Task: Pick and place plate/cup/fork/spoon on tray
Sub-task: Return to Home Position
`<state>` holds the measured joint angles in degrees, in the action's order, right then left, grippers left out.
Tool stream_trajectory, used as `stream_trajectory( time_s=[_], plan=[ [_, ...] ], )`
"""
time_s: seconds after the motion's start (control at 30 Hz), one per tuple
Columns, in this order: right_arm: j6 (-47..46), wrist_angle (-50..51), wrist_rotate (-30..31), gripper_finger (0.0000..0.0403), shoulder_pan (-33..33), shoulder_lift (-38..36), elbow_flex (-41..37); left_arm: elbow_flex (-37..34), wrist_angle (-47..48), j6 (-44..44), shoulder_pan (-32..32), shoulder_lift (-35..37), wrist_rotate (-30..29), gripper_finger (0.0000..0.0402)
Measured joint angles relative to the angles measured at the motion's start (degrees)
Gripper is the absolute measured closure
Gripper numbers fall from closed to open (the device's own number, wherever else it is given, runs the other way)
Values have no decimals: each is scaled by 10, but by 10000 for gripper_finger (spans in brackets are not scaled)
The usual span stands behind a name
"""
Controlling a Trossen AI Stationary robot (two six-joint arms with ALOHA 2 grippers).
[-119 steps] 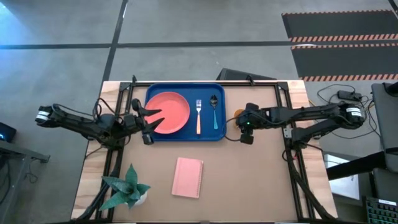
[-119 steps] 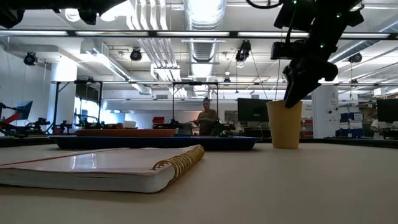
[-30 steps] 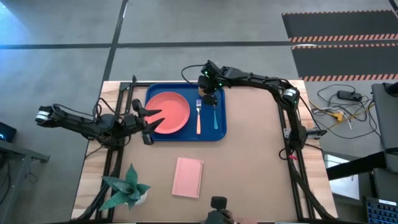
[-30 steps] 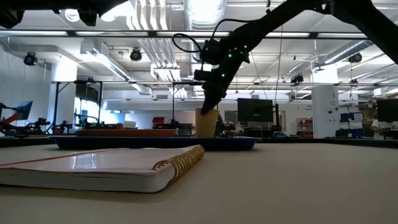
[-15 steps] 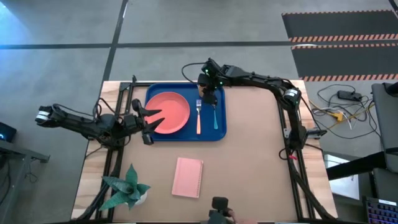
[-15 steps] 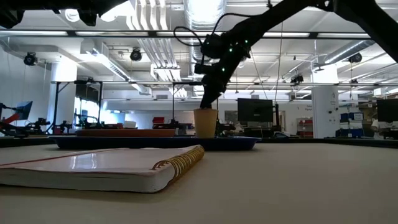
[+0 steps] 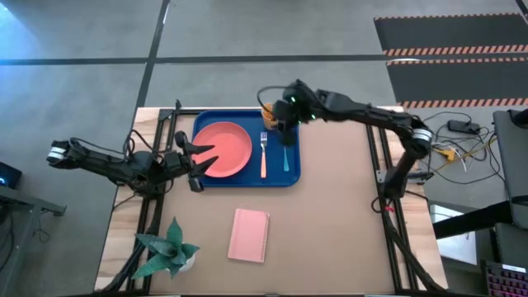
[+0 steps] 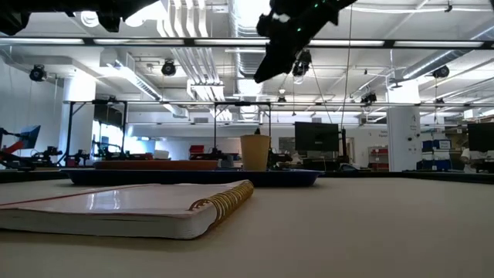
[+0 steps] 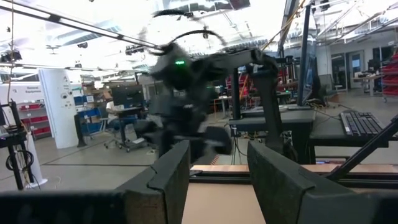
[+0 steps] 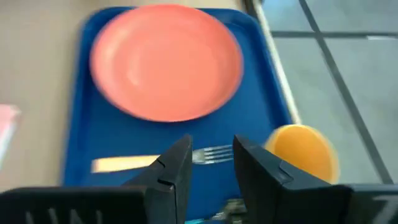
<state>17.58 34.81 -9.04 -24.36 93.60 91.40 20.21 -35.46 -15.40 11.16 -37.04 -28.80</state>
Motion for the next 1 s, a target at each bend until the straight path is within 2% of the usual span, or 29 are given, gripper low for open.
stream_trajectory(
  time_s=[0.27,0.5,0.7,0.77,0.9,1.0],
  plan=[
    [-79,-108,0,322,112,-142,-201,0,0,1,0,-5,0,259],
    [-94,-311,0,338,213,-261,-404,-1,23,8,1,-5,0,259],
    [-61,-437,2,347,226,-376,-555,5,173,16,1,45,2,259],
    [-40,-465,4,350,224,-417,-600,0,209,18,1,68,22,259],
    [-11,-495,4,356,219,-498,-670,-23,231,25,1,114,92,259],
    [-2,-502,2,361,217,-558,-710,-44,229,44,1,152,102,263]
  ],
)
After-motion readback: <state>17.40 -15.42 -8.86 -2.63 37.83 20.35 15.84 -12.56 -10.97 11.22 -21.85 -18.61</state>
